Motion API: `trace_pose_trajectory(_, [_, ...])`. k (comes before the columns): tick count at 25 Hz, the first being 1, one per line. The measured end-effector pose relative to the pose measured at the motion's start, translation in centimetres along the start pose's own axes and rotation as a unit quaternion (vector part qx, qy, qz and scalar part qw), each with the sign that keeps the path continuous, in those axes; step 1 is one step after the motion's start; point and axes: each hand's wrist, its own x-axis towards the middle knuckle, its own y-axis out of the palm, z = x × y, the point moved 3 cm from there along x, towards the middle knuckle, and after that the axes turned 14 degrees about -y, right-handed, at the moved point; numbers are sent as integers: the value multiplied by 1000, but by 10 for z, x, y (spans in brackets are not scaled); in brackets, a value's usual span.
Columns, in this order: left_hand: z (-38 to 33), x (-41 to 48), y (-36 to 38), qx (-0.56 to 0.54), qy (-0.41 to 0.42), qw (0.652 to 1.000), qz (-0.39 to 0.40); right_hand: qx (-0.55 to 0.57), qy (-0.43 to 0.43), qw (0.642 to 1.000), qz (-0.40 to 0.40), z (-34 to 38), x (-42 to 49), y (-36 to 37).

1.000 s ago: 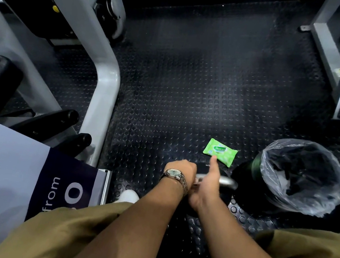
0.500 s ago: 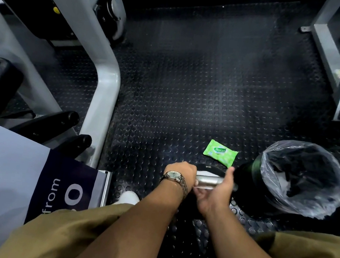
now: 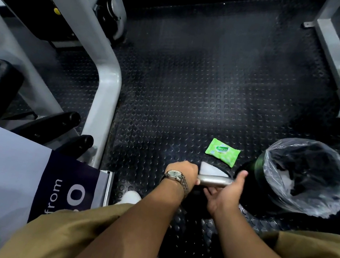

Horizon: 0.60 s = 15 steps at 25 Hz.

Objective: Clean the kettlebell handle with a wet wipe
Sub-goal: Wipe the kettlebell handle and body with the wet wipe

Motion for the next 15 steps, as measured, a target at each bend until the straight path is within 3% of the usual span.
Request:
trace_pose_trajectory(3, [0, 0, 2, 4, -2, 1000, 5, 57, -20, 996, -73, 8, 5, -6])
trace_pose_trajectory(8, [0, -1, -2, -4, 2, 1000, -6, -57, 43, 995, 76, -19, -10, 0])
trace_pose_trajectory(15, [1, 2, 4, 1, 1, 1000, 14, 84, -21, 995, -52, 3, 9, -5])
